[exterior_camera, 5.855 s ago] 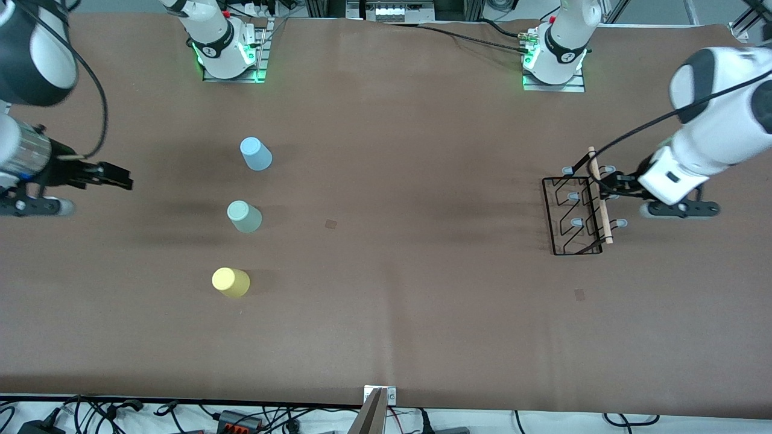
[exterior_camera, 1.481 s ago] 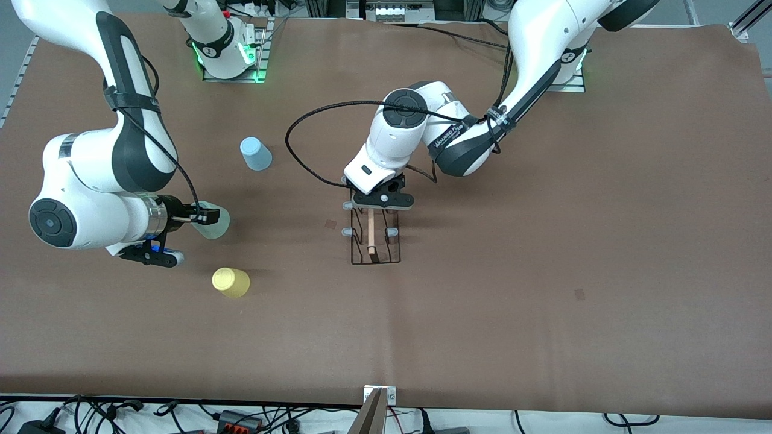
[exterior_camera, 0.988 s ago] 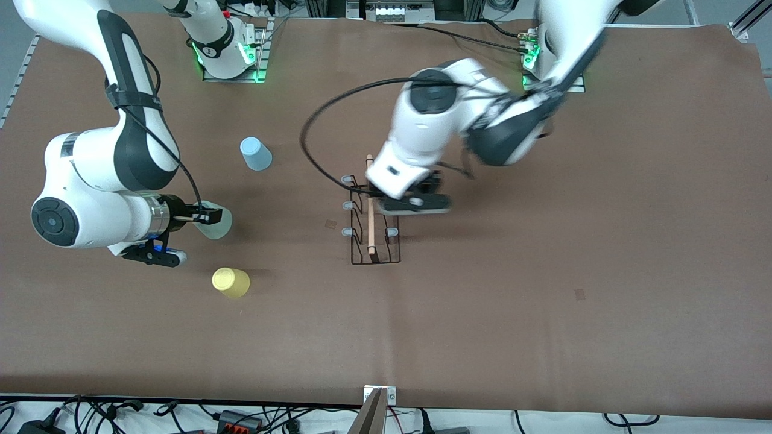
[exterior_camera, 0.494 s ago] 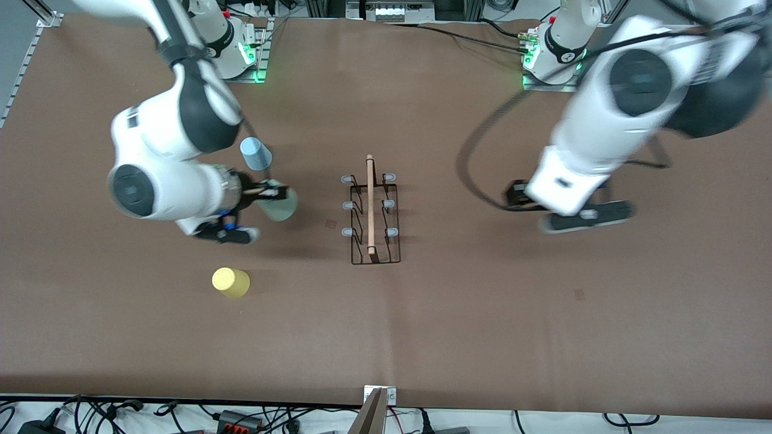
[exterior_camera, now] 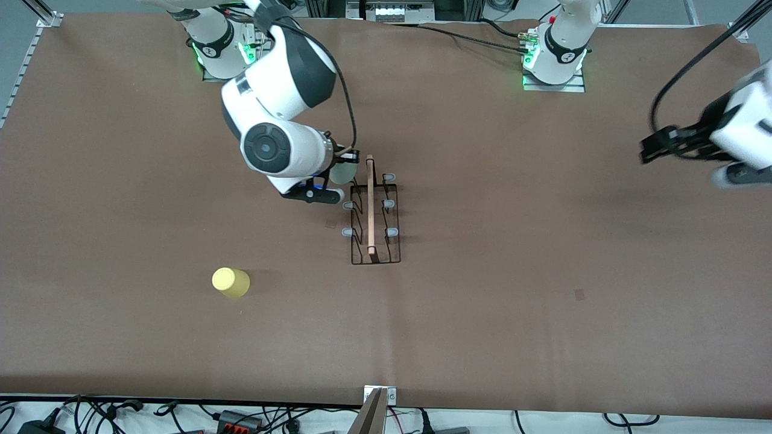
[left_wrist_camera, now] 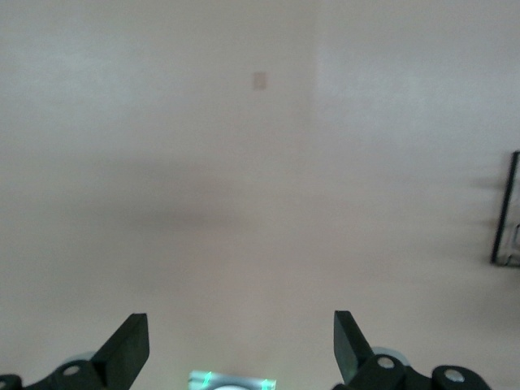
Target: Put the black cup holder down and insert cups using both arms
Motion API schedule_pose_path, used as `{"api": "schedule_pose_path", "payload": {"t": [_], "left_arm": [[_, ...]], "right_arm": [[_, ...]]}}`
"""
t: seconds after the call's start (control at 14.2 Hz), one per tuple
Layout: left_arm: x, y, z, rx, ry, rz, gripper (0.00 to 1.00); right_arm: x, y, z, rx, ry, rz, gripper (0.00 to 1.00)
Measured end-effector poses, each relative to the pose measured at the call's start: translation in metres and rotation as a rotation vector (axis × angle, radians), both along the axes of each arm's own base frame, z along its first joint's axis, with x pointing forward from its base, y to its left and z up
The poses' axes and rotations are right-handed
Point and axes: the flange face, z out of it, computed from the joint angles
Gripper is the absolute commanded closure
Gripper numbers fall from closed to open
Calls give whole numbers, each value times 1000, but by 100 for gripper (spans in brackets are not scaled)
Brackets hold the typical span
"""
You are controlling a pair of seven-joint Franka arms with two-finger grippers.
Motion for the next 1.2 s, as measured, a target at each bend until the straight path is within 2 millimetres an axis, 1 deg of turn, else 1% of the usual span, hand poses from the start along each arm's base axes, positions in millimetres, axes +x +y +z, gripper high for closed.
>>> {"api": "schedule_pose_path", "payload": {"t": [0.07, 0.14, 0.35, 0.49, 0.56, 0.63, 0.71, 0.78, 0.99, 1.06, 1.13, 1.2], "left_arm": [[-2, 5, 0, 1, 7, -2, 0], [-2, 4, -2, 1, 13, -5, 0], [-2, -2, -10, 2, 31, -17, 0], [-2, -5, -11, 2, 33, -22, 0], [-2, -5, -11, 2, 33, -23, 0], [-2, -4, -11, 2, 33, -22, 0], [-2, -3, -11, 3, 34, -19, 0], [-2, 0, -13, 5, 39, -13, 0], [-8, 11, -29, -3, 71, 13, 0], [-10, 17, -33, -15, 70, 5, 0], [-13, 25, -35, -23, 70, -5, 0], [-17, 34, -38, -26, 74, -7, 0]], "right_arm": [[1, 1, -7, -3, 4, -2, 76], [3, 1, -11, -3, 3, -7, 76], [8, 1, -20, 3, -7, -21, 76], [8, 1, -24, 0, -4, -22, 76], [9, 1, -27, -2, -2, -23, 73], [9, 2, -30, -3, 1, -23, 48], [9, 2, -34, -6, 3, -24, 0], [9, 3, -39, -9, 7, -23, 0], [7, 7, -51, -38, 21, -62, 0], [9, 7, -49, -44, 18, -84, 0], [14, 6, -42, -46, 6, -107, 0], [23, 1, -30, -48, -19, -136, 0]]}}
